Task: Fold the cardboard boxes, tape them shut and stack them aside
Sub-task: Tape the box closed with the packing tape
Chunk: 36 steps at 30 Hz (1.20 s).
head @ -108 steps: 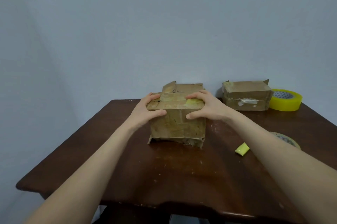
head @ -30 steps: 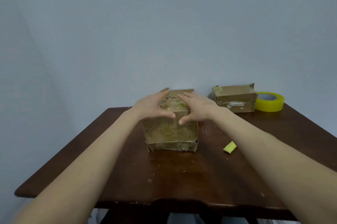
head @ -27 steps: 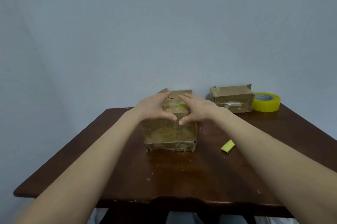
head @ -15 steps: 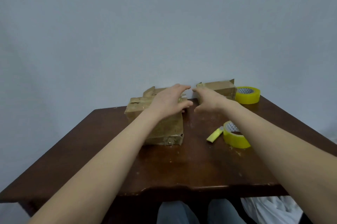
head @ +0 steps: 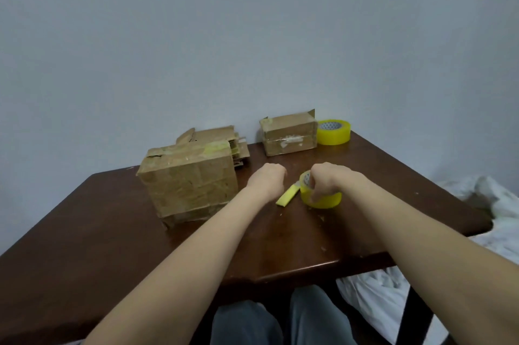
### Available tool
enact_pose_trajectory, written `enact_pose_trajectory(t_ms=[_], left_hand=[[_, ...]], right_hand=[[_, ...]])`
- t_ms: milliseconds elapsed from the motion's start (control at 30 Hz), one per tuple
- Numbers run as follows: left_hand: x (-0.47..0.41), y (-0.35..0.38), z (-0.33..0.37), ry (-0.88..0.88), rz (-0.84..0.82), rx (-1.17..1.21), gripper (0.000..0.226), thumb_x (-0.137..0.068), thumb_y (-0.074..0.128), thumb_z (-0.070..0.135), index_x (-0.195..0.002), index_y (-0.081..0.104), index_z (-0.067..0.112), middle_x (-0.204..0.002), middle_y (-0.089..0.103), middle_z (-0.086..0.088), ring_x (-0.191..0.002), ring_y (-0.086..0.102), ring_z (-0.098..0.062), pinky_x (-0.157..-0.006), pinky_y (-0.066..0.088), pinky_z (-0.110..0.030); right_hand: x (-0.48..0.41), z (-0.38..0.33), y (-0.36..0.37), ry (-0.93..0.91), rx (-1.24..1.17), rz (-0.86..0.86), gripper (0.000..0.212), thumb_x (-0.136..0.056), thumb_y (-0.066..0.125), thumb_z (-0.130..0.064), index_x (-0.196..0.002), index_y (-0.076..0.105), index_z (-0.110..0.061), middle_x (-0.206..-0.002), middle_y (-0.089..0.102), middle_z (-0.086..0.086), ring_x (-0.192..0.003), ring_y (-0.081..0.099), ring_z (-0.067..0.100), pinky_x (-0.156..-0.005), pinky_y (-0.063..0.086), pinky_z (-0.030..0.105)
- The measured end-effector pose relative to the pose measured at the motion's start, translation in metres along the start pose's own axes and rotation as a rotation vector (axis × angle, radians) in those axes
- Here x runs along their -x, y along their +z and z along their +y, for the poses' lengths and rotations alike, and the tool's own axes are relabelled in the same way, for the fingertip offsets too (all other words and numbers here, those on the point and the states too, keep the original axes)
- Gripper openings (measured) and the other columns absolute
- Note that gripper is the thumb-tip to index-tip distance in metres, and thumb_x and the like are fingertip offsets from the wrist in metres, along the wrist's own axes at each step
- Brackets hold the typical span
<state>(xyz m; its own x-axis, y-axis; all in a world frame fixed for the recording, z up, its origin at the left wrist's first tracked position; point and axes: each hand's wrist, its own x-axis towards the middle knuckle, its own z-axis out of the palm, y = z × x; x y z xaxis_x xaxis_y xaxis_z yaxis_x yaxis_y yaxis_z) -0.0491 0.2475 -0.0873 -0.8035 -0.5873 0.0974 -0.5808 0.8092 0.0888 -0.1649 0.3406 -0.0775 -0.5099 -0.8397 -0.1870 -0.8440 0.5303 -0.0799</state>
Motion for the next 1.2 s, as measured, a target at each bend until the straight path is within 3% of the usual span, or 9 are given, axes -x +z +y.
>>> enact_pose_trajectory(t_ms=[167, 267, 433, 533, 667, 767, 867, 1033, 1200], left_hand=[[-0.003, -0.032, -0.004, 0.012, 0.141, 0.218, 0.050, -0.088, 0.045, 0.008, -0.138, 0.046, 0.010, -0.136, 0.053, -0.012, -0.125, 0.049, -0.026, -0.102, 0.042, -0.036], [-0.003, -0.068, -0.004, -0.045, 0.210, 0.408, 0.046, -0.090, 0.054, 0.024, -0.133, 0.051, 0.009, -0.132, 0.056, -0.006, -0.121, 0.052, -0.023, -0.095, 0.040, -0.027], [0.004, -0.124, -0.032, -0.101, 0.436, 0.573, 0.022, -0.083, 0.067, 0.033, -0.096, 0.073, 0.017, -0.091, 0.069, 0.005, -0.093, 0.062, -0.011, -0.072, 0.043, -0.020], [0.010, -0.145, -0.055, -0.115, 0.537, 0.632, 0.011, -0.078, 0.073, 0.026, -0.078, 0.072, 0.016, -0.077, 0.068, 0.004, -0.080, 0.063, -0.012, -0.068, 0.049, -0.021], [0.019, -0.162, -0.088, -0.209, 0.594, 0.788, 0.020, -0.084, 0.067, 0.017, -0.065, 0.063, 0.013, -0.072, 0.064, -0.001, -0.076, 0.063, -0.017, -0.062, 0.055, -0.027], [0.028, -0.166, -0.115, -0.302, 0.686, 0.891, 0.030, -0.088, 0.061, 0.011, -0.059, 0.054, 0.010, -0.066, 0.059, -0.006, -0.067, 0.059, -0.017, -0.052, 0.052, -0.022], [0.037, -0.163, -0.137, -0.360, 0.729, 0.955, 0.035, -0.090, 0.057, 0.008, -0.056, 0.051, 0.008, -0.061, 0.055, -0.006, -0.061, 0.057, -0.017, -0.052, 0.055, -0.025], [0.046, -0.164, -0.160, -0.424, 0.747, 0.998, 0.030, -0.094, 0.054, 0.011, -0.064, 0.055, 0.007, -0.065, 0.056, -0.005, -0.057, 0.053, -0.013, -0.044, 0.051, -0.020], [0.055, -0.155, -0.178, -0.509, 0.750, 1.054, 0.027, -0.096, 0.054, 0.013, -0.070, 0.056, 0.005, -0.068, 0.055, -0.004, -0.056, 0.050, -0.010, -0.045, 0.053, -0.018]], right_hand=[[-0.008, 0.000, -0.027, -0.122, -0.310, 0.152, 0.019, -0.086, 0.068, -0.035, -0.080, 0.067, -0.017, -0.081, 0.061, 0.001, -0.080, 0.057, 0.019, -0.064, 0.044, 0.027], [-0.005, -0.009, -0.057, -0.220, -0.647, 0.248, 0.037, -0.087, 0.068, -0.031, -0.056, 0.051, -0.020, -0.058, 0.043, -0.005, -0.057, 0.040, 0.010, -0.050, 0.029, 0.023], [-0.007, -0.042, -0.098, -0.349, -0.903, 0.353, 0.023, -0.091, 0.061, -0.033, -0.076, 0.062, -0.016, -0.071, 0.049, 0.001, -0.066, 0.043, 0.012, -0.061, 0.031, 0.028], [-0.010, -0.068, -0.115, -0.429, -0.914, 0.358, 0.036, -0.094, 0.057, -0.034, -0.065, 0.057, -0.011, -0.065, 0.046, 0.000, -0.060, 0.040, 0.012, -0.056, 0.028, 0.027], [-0.015, -0.109, -0.128, -0.512, -0.952, 0.389, 0.044, -0.092, 0.059, -0.040, -0.093, 0.069, 0.004, -0.079, 0.057, 0.006, -0.073, 0.050, 0.016, -0.060, 0.036, 0.028], [-0.018, -0.132, -0.130, -0.606, -0.965, 0.294, 0.046, -0.080, 0.072, -0.041, -0.114, 0.066, -0.012, -0.099, 0.064, -0.001, -0.089, 0.059, 0.013, -0.073, 0.046, 0.026], [-0.021, -0.148, -0.129, -0.631, -0.937, 0.194, 0.068, -0.072, 0.081, -0.029, -0.133, 0.051, -0.019, -0.118, 0.055, -0.002, -0.104, 0.055, 0.014, -0.078, 0.047, 0.025], [-0.026, -0.162, -0.137, -0.633, -0.986, 0.283, 0.037, -0.074, 0.078, -0.021, -0.106, 0.059, -0.016, -0.094, 0.061, 0.001, -0.077, 0.057, 0.012, -0.062, 0.045, 0.024], [-0.028, -0.170, -0.137, -0.706, -0.822, 0.345, 0.031, -0.072, 0.080, -0.032, -0.096, 0.066, -0.020, -0.087, 0.061, -0.007, -0.078, 0.056, 0.010, -0.062, 0.042, 0.022]])
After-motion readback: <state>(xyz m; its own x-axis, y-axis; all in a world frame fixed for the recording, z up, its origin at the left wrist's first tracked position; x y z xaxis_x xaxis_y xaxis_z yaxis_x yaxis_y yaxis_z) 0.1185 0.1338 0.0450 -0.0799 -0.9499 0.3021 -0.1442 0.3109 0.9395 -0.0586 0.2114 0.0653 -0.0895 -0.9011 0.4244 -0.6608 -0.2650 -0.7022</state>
